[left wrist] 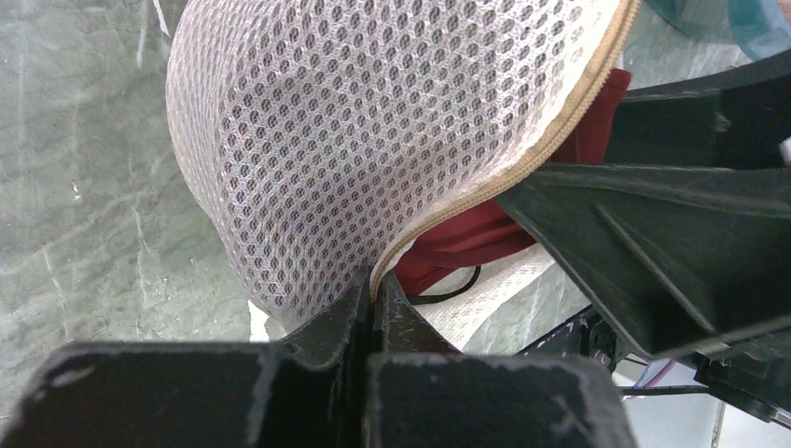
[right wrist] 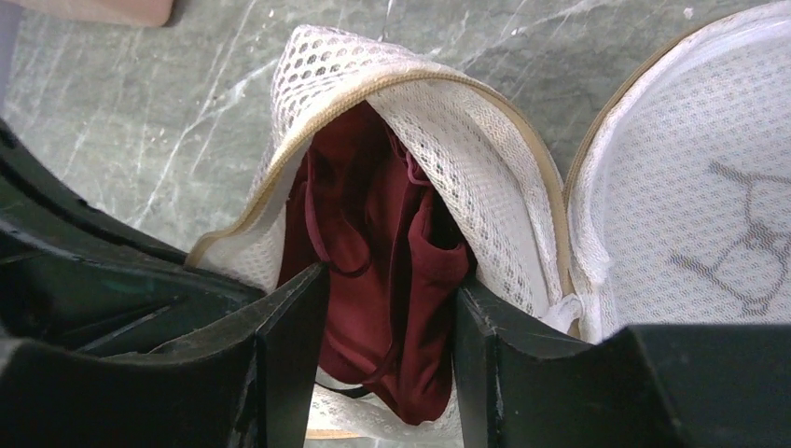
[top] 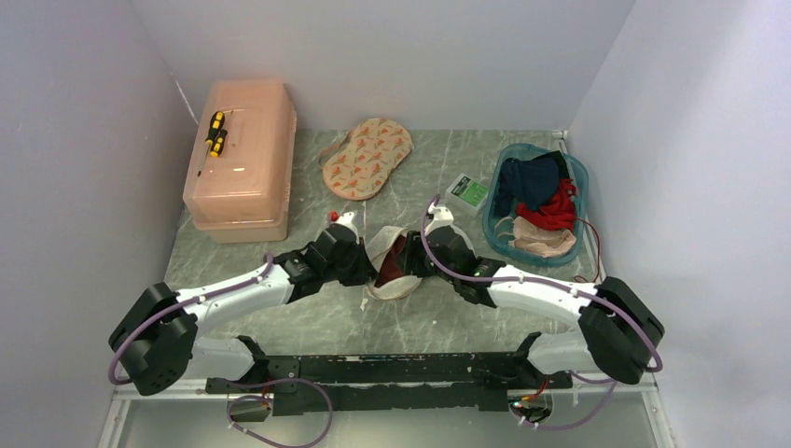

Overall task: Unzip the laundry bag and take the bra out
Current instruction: Pick up the bra from the laundry bag.

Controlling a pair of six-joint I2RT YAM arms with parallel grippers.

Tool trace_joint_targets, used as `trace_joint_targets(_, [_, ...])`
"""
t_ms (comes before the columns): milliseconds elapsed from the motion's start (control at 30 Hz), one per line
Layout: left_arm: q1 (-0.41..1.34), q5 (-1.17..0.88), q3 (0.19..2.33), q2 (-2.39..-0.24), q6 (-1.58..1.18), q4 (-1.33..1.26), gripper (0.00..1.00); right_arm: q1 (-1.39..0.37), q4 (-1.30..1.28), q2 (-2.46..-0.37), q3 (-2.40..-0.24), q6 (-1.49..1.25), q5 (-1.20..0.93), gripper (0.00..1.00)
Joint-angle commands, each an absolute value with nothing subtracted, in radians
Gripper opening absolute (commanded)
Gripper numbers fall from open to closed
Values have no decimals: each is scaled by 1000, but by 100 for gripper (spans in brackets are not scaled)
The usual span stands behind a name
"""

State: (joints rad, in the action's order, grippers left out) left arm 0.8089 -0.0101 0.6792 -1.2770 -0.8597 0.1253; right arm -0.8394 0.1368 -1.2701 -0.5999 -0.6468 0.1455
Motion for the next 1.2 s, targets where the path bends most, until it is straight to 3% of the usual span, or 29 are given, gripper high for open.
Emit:
trace_joint_targets(0, [815, -2, 705, -1235, -869, 125, 3, -841, 173, -1308, -650, -647, 124, 51])
trace_joint_targets(133, [814, -2, 706, -1235, -866, 129, 3, -841, 169, -1326, -658, -650, 125, 37])
trace_joint_targets(333, [815, 20, 714, -1220, -862, 147, 3, -841, 161, -1293, -651, -631, 133, 0])
trace_joint_targets(633, [796, 130, 797, -1187, -856, 302, 3, -840, 172, -1131, -600, -438, 10, 0])
trace_joint_targets(833, [720, 100, 847, -1187, -845, 336, 3, -842, 155, -1039, -585, -318, -127, 0])
trace_joint_targets(1167, [689, 79, 874, -1216, -826, 349, 3, -842, 125, -919, -573, -300, -131, 0])
